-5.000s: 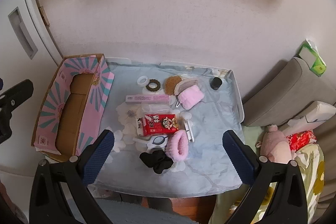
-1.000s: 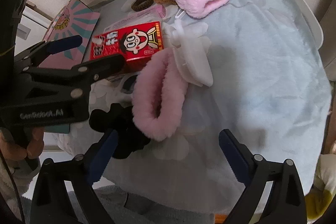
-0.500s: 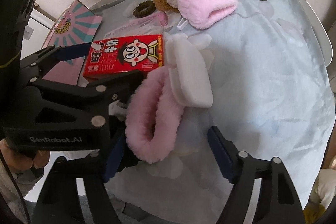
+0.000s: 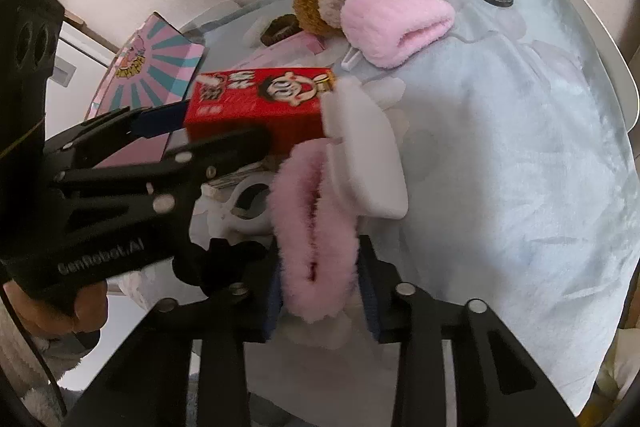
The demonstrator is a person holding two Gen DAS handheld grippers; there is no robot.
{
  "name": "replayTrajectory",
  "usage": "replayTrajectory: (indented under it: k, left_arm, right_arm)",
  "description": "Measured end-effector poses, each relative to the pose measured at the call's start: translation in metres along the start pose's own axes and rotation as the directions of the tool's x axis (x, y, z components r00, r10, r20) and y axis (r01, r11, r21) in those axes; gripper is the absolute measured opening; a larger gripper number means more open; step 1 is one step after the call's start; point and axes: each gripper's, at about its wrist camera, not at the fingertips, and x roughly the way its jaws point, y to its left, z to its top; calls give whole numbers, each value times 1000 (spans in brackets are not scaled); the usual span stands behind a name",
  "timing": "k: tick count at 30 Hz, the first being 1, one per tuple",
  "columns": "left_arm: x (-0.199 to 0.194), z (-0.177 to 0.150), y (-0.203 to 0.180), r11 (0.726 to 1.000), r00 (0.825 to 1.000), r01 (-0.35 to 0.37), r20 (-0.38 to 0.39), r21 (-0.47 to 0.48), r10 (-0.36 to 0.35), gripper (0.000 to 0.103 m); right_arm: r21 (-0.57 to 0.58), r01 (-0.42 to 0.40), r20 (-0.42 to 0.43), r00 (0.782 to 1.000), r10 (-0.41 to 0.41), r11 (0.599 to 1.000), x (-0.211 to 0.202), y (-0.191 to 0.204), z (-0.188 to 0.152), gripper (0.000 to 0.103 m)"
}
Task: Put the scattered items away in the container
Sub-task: 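Close the right gripper on the pink scrunchie while the left gripper grasps the red carton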
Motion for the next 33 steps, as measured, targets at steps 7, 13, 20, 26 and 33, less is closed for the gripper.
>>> replayTrajectory:
  k: [7,13,20,26,33]
  left_arm:
    - [-1,8,-2,1000,999,29,27,2,-29,56]
    - [12,20,-7,997,997,78,8,16,-78,58]
    - [31,32,-13,993,993,117,-6,4,-117,59]
    - [37,34,-28,991,992,124,-21,47,-123,59]
    - [37,31,-28,992,994,109,-28,62,-107,59]
  right_arm:
    - [-19,-2,11,1000,2,1000,6,8,-3,26]
    - [-3,-19,15,1000,19,1000,2,2,-9,26]
    - [1,-31,16,999,31,1000,3,0,-8,26]
    - [-2,-35,17,999,35,999,3,-3,-7,25]
    - [-16,-45,19,999,45,999,2,-3,-9,25]
